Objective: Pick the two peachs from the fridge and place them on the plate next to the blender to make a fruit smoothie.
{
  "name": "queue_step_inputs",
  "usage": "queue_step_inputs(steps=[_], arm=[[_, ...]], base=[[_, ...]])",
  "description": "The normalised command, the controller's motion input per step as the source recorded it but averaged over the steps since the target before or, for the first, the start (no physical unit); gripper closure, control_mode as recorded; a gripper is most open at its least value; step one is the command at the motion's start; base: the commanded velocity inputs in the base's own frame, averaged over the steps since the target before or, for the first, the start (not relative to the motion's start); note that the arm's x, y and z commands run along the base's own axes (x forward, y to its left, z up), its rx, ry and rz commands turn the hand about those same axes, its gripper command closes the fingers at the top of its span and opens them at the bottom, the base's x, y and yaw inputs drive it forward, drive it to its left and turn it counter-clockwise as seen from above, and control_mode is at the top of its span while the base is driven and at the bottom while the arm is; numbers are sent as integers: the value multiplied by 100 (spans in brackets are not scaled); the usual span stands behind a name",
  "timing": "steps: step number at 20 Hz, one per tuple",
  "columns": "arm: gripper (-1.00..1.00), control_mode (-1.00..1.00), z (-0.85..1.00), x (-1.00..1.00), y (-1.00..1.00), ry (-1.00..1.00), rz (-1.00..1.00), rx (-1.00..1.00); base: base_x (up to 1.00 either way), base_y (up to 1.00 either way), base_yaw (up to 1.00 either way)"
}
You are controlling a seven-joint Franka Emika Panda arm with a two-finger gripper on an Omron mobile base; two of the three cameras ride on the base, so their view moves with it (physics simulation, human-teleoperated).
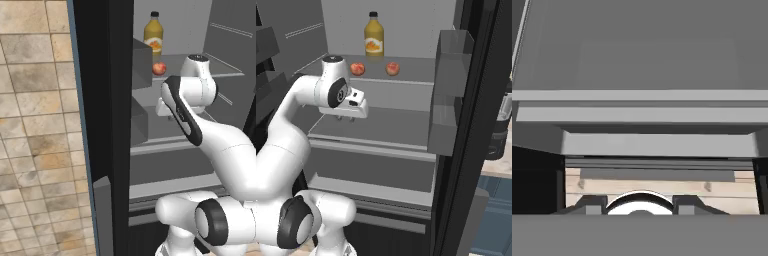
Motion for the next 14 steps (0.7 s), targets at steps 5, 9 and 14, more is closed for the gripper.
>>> queue_step_inputs(steps=[5, 9, 14], arm=[[-100, -100, 13, 4, 2, -11, 0, 0], [-100, -100, 61, -23, 0, -39, 0, 0], [-100, -100, 87, -9, 0, -34, 0, 0]], base=[[0, 0, 0], [0, 0, 0], [0, 0, 0]])
